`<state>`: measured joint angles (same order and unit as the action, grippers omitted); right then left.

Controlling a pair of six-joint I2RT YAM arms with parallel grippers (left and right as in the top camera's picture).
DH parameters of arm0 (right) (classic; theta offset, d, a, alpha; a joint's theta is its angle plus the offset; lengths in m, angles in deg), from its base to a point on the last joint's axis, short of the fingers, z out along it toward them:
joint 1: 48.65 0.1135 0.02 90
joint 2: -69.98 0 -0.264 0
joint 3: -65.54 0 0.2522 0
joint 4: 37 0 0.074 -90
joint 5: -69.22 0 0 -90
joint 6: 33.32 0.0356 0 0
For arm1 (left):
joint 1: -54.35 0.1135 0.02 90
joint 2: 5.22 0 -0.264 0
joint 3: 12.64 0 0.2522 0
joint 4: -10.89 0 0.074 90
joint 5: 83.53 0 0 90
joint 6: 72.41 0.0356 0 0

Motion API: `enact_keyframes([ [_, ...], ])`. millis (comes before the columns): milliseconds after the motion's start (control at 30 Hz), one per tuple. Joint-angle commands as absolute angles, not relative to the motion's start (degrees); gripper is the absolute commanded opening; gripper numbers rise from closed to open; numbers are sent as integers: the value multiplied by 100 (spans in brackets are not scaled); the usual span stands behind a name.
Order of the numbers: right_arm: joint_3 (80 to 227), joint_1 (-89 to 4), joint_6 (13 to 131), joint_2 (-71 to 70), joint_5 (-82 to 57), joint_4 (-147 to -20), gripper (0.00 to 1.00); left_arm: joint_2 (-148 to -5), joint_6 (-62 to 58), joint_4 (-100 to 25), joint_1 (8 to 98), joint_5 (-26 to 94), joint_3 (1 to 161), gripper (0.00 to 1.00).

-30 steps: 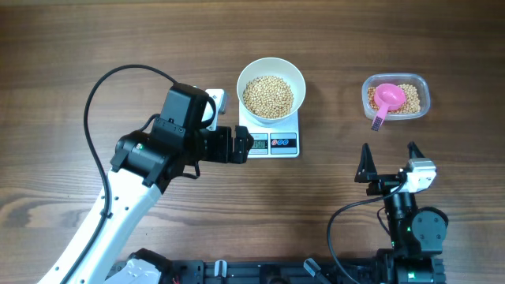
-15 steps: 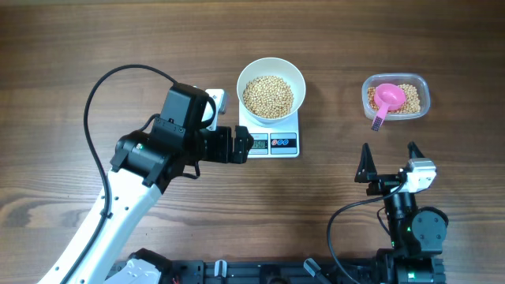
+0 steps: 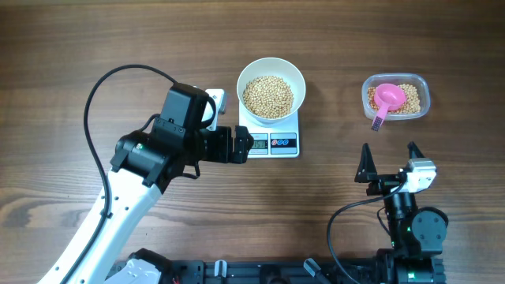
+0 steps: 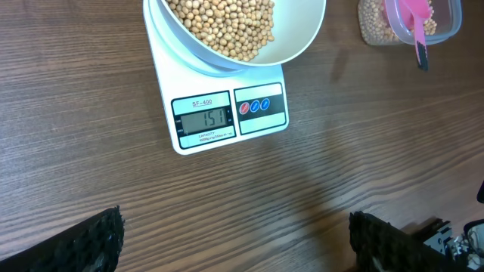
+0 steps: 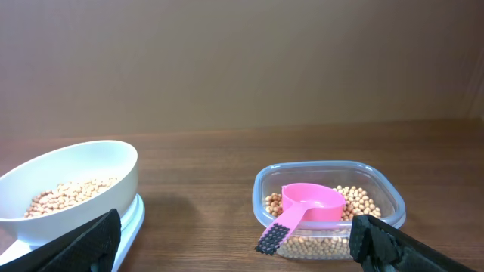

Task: Scoop item into bowl and weigh 150g on scale

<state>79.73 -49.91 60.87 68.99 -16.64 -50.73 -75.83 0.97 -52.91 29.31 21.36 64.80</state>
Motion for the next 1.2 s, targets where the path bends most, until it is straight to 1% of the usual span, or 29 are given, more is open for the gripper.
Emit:
enact_keyframes([
  [0, 7960, -4962, 6006, 6977, -1636, -5062, 100, -7607, 217, -5280, 2905, 2187, 6458, 100],
  [267, 7960, -4962, 6008, 6977, -1636, -5062, 99, -7607, 217, -5280, 2905, 2184, 6458, 100],
  [433, 7960, -4962, 6008, 6977, -1638, -5062, 100, -7607, 217, -5798, 2905, 2184, 6458, 100],
  [733, 7960, -4962, 6008, 6977, -1636, -5064, 100, -7550, 219, -5783, 2907, 2283, 6460, 100],
  [1000, 7960, -4962, 6010, 6977, -1638, -5062, 100, -6943, 217, -6010, 2946, 1275, 6460, 100],
  [1167, 7960, -4962, 6008, 6977, -1636, -5064, 100, -6342, 221, -6014, 3362, 973, 6447, 100],
])
